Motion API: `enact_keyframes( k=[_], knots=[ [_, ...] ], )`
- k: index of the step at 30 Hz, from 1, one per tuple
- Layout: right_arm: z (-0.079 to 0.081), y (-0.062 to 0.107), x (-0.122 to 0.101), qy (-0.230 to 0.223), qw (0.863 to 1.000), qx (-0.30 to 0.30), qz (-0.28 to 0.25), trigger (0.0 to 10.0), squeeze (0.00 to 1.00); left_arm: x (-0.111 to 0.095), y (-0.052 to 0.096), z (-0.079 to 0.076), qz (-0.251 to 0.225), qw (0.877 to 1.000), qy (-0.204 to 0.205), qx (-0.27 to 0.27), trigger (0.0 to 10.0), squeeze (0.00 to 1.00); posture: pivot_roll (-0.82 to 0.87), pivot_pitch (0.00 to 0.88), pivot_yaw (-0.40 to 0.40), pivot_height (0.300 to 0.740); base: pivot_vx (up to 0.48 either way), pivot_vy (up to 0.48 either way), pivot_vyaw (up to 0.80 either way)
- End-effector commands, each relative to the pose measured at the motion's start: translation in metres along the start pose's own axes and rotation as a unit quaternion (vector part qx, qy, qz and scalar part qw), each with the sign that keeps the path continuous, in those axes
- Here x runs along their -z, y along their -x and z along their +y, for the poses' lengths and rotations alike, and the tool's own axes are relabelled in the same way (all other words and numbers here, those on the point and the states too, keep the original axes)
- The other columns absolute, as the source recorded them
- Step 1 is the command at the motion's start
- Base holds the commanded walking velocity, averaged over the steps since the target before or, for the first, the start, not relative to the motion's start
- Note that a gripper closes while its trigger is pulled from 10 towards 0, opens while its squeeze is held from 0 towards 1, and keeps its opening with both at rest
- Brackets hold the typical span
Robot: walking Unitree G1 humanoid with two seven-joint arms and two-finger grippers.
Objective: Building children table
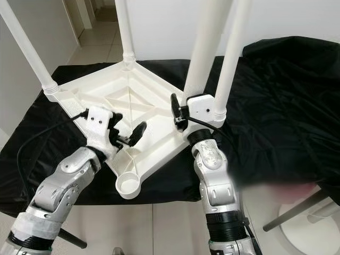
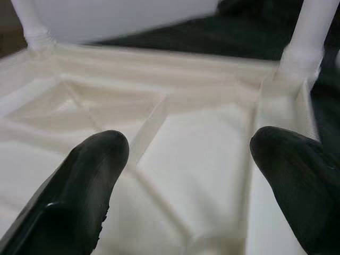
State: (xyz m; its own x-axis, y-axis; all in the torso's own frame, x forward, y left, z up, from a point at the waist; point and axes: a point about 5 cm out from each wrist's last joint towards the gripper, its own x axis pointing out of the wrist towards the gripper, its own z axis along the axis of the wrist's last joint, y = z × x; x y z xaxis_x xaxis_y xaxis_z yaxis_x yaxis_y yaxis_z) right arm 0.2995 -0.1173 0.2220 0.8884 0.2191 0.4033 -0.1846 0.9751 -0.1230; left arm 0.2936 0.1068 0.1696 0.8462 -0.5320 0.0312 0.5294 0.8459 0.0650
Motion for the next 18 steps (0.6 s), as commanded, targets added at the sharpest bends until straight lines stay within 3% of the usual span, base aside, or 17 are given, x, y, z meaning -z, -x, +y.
enact_keyframes(
  k=[1,18],
  knots=[
    [-0.004,0.003,-0.001,0.006,1.000,0.005,0.002,10.0,0.00,0.016,0.009,-0.013,0.033,0.988,-0.013,0.153,10.0,0.00,0.01,0.028,0.066,0.740,0.000,0.000,0.00],
    [-0.014,0.007,-0.005,0.022,0.999,0.022,0.003,10.0,0.00,0.033,0.033,-0.033,0.083,0.964,-0.017,0.252,10.0,0.00,0.00,0.033,0.072,0.740,0.000,0.000,0.00]
  ],
)
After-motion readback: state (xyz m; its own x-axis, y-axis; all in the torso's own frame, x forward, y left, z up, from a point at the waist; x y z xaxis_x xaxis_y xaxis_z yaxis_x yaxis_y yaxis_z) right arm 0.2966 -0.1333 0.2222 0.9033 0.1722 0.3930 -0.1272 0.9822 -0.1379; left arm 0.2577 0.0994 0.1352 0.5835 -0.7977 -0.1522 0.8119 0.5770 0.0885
